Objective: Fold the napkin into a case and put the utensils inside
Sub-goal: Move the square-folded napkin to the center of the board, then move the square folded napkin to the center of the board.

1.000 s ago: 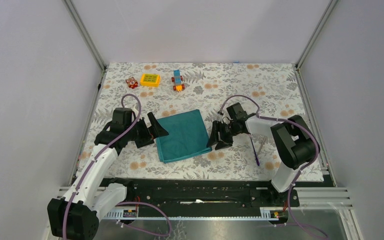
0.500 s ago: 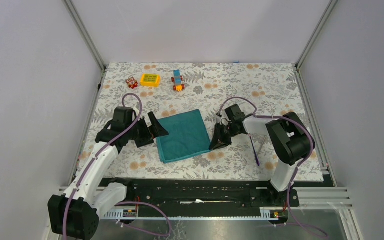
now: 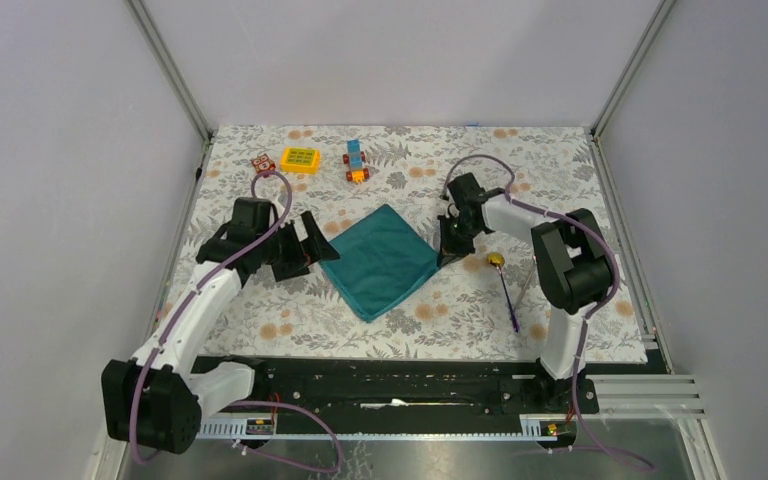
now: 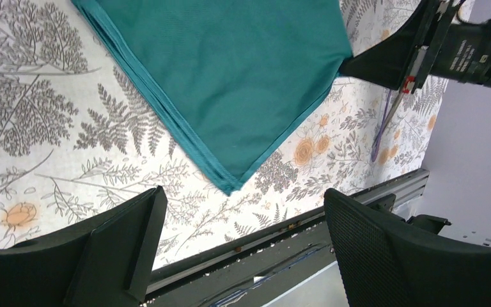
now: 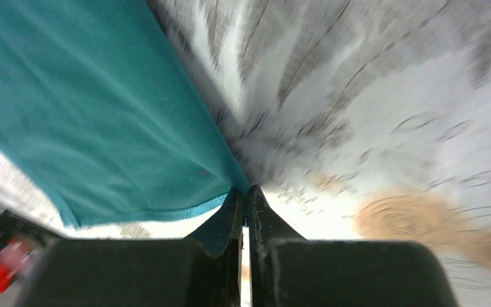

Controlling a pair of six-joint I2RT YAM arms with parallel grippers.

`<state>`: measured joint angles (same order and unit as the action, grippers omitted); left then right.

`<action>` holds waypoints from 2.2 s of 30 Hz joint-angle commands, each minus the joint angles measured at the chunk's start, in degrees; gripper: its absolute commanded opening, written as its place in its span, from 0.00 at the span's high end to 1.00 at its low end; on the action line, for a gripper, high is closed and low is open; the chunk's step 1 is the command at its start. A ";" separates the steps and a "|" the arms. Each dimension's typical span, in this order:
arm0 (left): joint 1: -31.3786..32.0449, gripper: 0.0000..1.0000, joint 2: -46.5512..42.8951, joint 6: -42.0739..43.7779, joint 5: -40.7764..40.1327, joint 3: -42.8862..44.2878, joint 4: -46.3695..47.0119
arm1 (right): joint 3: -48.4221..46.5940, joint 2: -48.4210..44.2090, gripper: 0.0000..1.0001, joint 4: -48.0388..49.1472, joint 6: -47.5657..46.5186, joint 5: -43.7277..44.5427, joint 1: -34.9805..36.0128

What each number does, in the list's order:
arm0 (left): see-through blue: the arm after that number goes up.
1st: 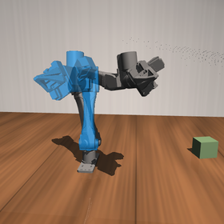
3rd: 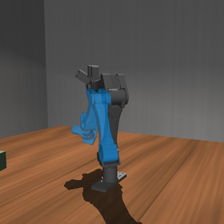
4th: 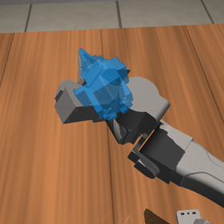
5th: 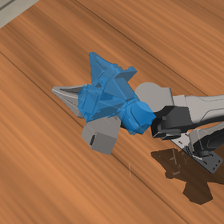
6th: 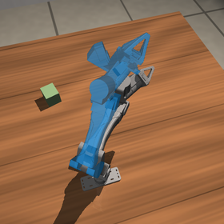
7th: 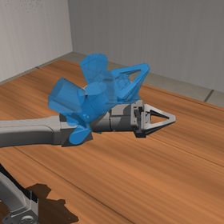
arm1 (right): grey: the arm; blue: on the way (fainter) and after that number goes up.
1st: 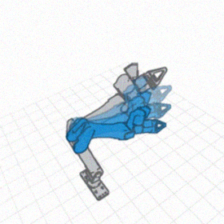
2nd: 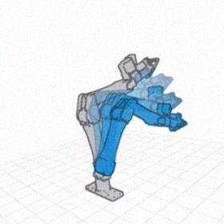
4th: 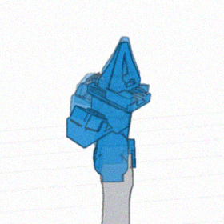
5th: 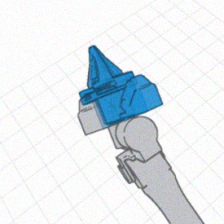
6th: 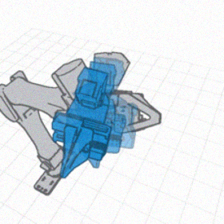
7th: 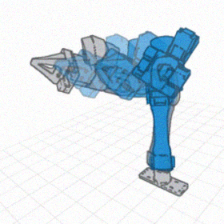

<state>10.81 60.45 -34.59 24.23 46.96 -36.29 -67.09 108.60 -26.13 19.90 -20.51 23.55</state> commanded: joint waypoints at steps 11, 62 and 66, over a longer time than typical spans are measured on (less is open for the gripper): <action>0.18 0.05 24.73 2.88 -7.06 16.47 3.14 | -43.60 18.06 0.50 -21.38 -12.69 28.53 -0.30; 17.14 0.24 9.57 -15.20 -12.34 -6.89 12.37 | 16.44 -22.72 0.25 10.13 2.79 -6.04 -0.28; 17.19 0.36 13.13 -15.36 -2.80 -4.68 17.86 | 16.49 -21.67 0.25 13.52 6.17 -12.62 -0.26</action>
<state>28.01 71.40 -51.35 13.80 38.65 -22.33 -50.48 87.85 -15.66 22.92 -25.98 23.46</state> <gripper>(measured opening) 0.688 0.749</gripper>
